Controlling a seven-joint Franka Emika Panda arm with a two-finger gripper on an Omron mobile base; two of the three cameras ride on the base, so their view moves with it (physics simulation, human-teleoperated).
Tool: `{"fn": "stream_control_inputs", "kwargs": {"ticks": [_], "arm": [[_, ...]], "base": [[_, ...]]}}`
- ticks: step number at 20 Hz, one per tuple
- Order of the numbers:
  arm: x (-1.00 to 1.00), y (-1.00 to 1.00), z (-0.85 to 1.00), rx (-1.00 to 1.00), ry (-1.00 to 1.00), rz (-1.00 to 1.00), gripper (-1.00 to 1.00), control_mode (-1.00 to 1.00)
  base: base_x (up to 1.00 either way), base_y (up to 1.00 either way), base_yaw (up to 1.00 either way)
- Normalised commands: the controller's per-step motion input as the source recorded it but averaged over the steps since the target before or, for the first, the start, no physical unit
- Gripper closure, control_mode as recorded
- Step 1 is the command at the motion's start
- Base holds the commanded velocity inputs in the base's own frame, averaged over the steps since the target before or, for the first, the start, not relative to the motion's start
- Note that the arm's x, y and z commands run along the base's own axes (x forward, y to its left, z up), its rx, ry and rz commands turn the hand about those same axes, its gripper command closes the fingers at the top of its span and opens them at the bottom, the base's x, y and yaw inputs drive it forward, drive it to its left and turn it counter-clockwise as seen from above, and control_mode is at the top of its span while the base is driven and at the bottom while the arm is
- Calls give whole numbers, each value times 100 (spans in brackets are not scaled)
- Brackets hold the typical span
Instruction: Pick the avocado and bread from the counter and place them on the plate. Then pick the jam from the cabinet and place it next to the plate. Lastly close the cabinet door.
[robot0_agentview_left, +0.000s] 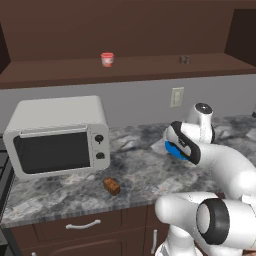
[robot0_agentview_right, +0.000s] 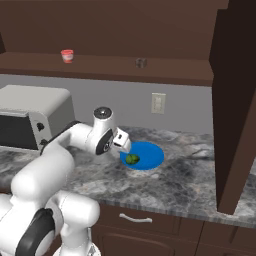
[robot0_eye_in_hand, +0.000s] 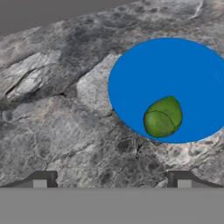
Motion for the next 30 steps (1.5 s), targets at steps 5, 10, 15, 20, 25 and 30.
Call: {"fn": "stream_control_inputs", "kwargs": {"ticks": [5, 10, 15, 20, 25, 30], "arm": [[-19, 26, 3, 0, 0, 32, -100, -100], [-17, 44, 4, -4, 4, 26, -100, -100], [-20, 54, 1, -7, 6, 21, -100, -100], [-22, 58, 0, -8, 5, 14, -100, -100], [-27, 56, 0, -8, 2, 10, -100, -100], [-27, 54, 0, -5, 0, 10, -100, -100]], "base": [[0, 0, 0], [0, 0, 0], [0, 0, 0], [0, 0, 0], [0, 0, 0], [0, 0, 0]]}}
